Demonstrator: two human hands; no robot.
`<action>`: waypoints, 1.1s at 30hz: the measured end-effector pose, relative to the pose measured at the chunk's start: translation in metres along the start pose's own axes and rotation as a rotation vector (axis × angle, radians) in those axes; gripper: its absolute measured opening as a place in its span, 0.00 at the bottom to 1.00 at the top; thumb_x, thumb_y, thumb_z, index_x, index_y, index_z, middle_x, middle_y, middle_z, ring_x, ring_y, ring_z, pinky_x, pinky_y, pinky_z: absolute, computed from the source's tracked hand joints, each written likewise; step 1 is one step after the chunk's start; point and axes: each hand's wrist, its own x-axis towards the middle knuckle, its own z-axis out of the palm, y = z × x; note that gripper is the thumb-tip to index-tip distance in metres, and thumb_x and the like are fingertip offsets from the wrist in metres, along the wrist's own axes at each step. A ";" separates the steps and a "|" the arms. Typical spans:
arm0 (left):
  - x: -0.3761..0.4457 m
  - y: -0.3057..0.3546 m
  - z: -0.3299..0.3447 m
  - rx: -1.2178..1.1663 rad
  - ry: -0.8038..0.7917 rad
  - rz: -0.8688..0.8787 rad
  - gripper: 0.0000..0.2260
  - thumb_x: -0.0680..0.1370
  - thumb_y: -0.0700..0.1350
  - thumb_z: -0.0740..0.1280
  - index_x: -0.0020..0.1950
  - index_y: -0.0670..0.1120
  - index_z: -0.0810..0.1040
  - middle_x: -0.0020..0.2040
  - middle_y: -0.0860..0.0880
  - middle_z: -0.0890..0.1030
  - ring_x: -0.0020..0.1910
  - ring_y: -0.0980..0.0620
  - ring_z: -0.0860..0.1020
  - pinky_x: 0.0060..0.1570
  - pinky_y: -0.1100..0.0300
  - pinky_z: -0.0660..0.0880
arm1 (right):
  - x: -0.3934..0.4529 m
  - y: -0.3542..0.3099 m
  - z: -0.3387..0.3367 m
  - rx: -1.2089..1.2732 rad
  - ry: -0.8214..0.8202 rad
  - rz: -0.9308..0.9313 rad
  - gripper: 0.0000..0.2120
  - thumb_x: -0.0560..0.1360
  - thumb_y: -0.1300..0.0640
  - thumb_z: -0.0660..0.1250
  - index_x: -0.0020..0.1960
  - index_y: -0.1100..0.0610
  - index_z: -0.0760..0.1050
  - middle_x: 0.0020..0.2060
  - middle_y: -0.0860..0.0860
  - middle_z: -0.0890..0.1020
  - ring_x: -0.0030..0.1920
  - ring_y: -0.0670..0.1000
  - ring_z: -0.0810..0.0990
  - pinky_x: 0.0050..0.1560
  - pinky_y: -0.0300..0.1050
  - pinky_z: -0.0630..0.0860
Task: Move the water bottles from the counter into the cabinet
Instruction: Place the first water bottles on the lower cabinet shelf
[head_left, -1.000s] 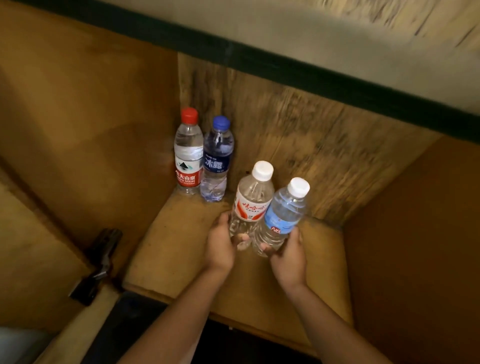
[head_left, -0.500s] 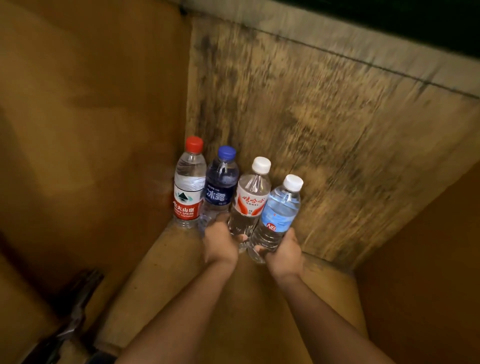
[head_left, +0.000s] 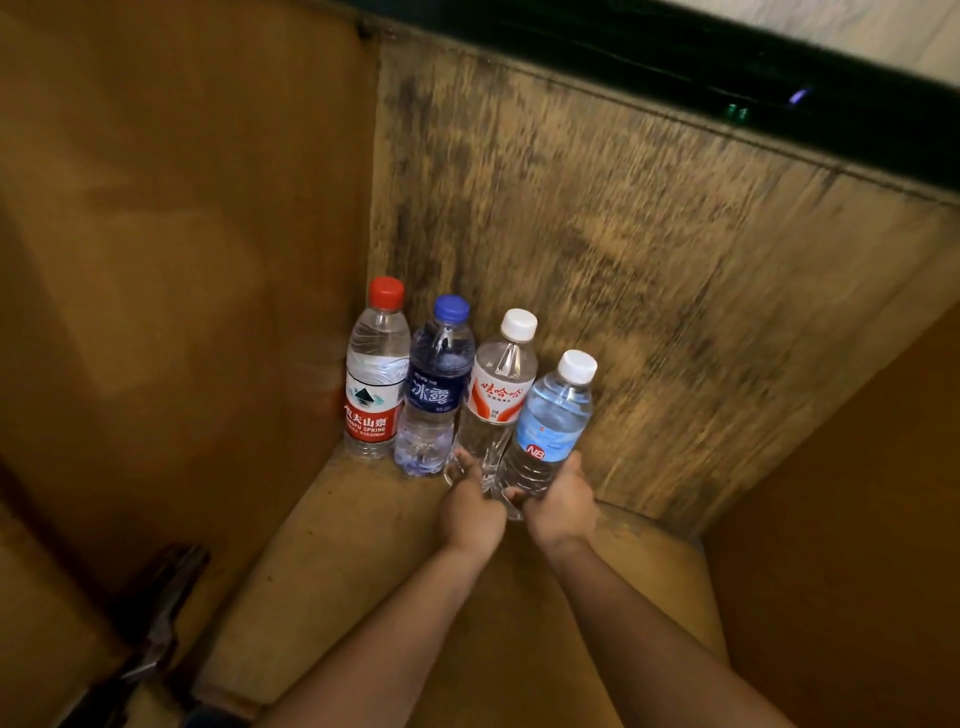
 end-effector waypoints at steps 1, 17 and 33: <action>0.001 0.001 -0.001 0.010 -0.004 0.008 0.34 0.75 0.36 0.64 0.77 0.45 0.49 0.72 0.42 0.67 0.68 0.43 0.69 0.63 0.56 0.68 | 0.001 0.000 0.000 0.002 -0.006 -0.004 0.27 0.65 0.54 0.75 0.58 0.58 0.65 0.55 0.57 0.79 0.55 0.59 0.78 0.52 0.47 0.72; -0.005 -0.010 -0.013 -0.129 -0.136 0.026 0.40 0.72 0.25 0.56 0.76 0.51 0.43 0.77 0.49 0.52 0.71 0.45 0.64 0.63 0.53 0.70 | 0.019 -0.006 0.005 0.051 -0.040 0.091 0.29 0.66 0.59 0.75 0.61 0.60 0.64 0.58 0.58 0.78 0.57 0.60 0.77 0.57 0.49 0.73; -0.013 -0.024 -0.009 -0.193 -0.209 -0.010 0.44 0.71 0.26 0.61 0.76 0.48 0.37 0.77 0.46 0.51 0.74 0.45 0.58 0.69 0.50 0.63 | 0.020 0.012 0.004 0.137 -0.242 0.113 0.18 0.67 0.56 0.74 0.54 0.57 0.72 0.54 0.54 0.79 0.55 0.54 0.77 0.55 0.44 0.72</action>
